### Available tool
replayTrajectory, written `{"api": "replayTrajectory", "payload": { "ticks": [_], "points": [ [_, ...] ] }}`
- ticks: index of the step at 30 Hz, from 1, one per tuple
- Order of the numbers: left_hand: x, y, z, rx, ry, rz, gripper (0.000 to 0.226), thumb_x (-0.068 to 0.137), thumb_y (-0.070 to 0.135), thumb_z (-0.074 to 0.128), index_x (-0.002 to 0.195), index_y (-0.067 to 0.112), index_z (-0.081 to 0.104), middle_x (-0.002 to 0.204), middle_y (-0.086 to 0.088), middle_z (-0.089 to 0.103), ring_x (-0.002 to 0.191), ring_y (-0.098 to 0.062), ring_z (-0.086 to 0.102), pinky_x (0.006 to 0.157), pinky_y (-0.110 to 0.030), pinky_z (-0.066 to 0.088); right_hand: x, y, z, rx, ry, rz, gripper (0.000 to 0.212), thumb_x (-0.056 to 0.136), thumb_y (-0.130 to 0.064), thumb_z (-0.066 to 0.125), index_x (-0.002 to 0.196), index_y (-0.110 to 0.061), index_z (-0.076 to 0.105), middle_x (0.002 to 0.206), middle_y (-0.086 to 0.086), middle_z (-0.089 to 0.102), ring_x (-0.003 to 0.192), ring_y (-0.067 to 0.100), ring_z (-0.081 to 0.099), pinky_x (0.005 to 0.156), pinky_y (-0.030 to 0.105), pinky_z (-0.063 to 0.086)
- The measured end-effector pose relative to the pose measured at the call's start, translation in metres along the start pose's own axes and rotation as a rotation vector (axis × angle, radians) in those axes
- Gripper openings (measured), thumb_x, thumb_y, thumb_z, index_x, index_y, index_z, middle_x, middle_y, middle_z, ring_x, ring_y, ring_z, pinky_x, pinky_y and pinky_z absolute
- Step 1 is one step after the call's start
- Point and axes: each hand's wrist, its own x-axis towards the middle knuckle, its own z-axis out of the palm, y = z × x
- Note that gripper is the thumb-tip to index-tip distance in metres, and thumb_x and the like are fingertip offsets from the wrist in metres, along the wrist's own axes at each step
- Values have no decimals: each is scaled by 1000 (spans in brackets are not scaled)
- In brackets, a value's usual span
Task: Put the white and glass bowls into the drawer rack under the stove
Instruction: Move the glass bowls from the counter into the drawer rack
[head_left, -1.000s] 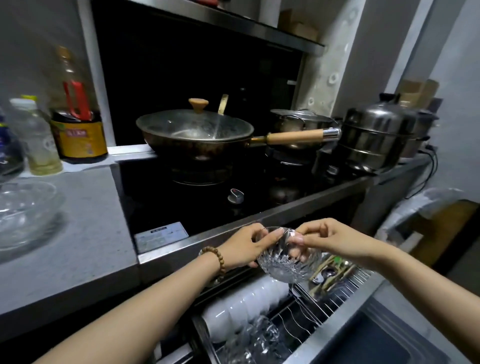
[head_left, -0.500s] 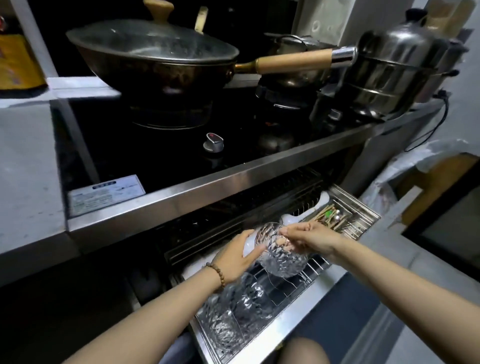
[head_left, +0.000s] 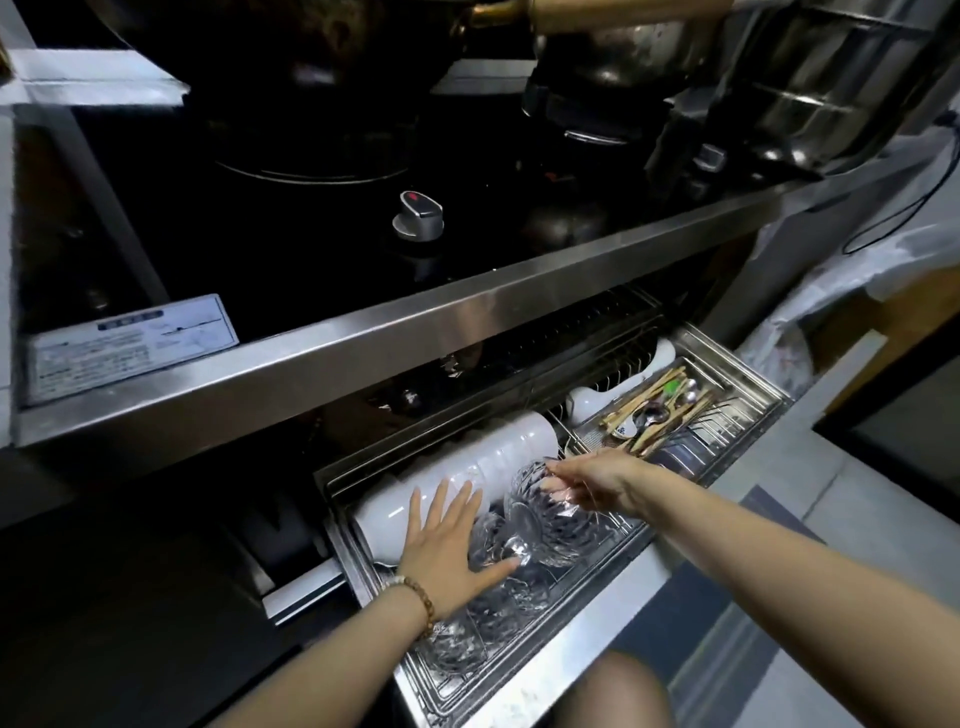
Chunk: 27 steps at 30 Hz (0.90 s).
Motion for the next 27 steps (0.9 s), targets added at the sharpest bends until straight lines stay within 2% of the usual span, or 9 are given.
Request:
{"api": "replayTrajectory", "payload": {
  "ticks": [1, 3, 6, 10, 12, 16, 21, 27],
  "points": [
    [0, 0, 2, 3, 6, -5, 109, 60, 93, 3, 149, 30, -4, 157, 9, -9, 142, -17, -21, 107, -45, -29, 4, 1, 1, -13, -14, 14, 33, 86, -25, 64, 102, 3, 63, 70, 5, 51, 59, 14, 45, 56, 25, 43],
    [-1, 0, 3, 6, 11, -10, 106, 61, 91, 1, 148, 31, -5, 157, 10, -11, 141, -17, -24, 108, -45, -29, 11, 1, 4, -63, -46, 43, 24, 88, -27, 62, 90, -3, 60, 70, 4, 50, 59, 13, 45, 55, 24, 46],
    [-1, 0, 4, 13, 13, -6, 105, 61, 91, -2, 148, 32, -6, 156, 10, -14, 140, -17, -26, 109, -47, -28, 22, 1, 9, -170, -79, 101, 26, 91, -29, 58, 77, -7, 56, 70, 3, 49, 58, 11, 47, 51, 21, 48],
    [0, -1, 5, 14, 18, 8, 96, 64, 89, -1, 147, 39, 0, 155, 11, -15, 140, -17, -28, 108, -48, -29, 32, 3, 18, -263, -208, 201, 31, 96, -32, 49, 72, -12, 56, 65, 1, 54, 50, 11, 51, 43, 21, 49],
    [0, -1, 6, 16, 18, 17, 93, 65, 89, -1, 145, 42, 3, 155, 11, -15, 140, -18, -29, 107, -48, -30, 37, 8, 21, -221, -255, 219, 29, 96, -30, 47, 75, -12, 57, 68, 1, 53, 54, 12, 49, 42, 24, 49],
    [1, -2, 7, 19, 15, 18, 92, 66, 89, 0, 145, 43, 9, 155, 11, -15, 139, -18, -30, 106, -47, -31, 41, 14, 28, -200, -300, 200, 26, 97, -28, 47, 81, -12, 60, 72, 0, 54, 56, 10, 50, 46, 23, 50],
    [1, -2, 7, 19, 9, 21, 92, 65, 88, 0, 145, 44, 9, 156, 10, -14, 139, -18, -30, 106, -47, -32, 45, 16, 27, -272, -346, 173, 21, 96, -28, 49, 87, -11, 59, 81, 3, 57, 64, 12, 50, 61, 26, 45],
    [0, -3, 7, 8, 3, 20, 89, 67, 87, 2, 145, 44, 10, 157, 10, -13, 140, -18, -29, 106, -46, -31, 44, 14, 27, -333, -411, 200, 26, 96, -26, 48, 76, -11, 56, 67, 0, 64, 64, 11, 56, 66, 22, 50]
  ]
}}
